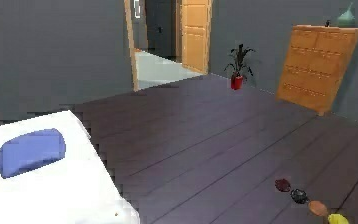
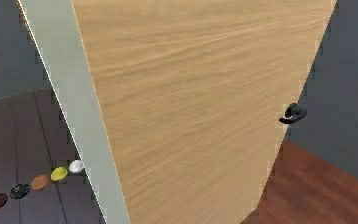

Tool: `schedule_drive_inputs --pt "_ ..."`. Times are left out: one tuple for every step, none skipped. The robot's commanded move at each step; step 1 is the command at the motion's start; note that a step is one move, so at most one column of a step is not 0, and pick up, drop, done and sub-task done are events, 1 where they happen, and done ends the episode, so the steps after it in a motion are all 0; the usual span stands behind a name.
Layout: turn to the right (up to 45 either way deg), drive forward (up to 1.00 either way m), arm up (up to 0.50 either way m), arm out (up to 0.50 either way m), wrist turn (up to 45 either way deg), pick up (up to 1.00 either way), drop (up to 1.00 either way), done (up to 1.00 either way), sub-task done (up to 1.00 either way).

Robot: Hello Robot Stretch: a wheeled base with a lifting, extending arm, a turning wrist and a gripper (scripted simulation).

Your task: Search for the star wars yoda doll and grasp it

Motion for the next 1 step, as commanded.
schedule_drive_inputs --pt "0.0 0.55 0.0 0.0 0.0 0.0 0.0 0.0 0.0"
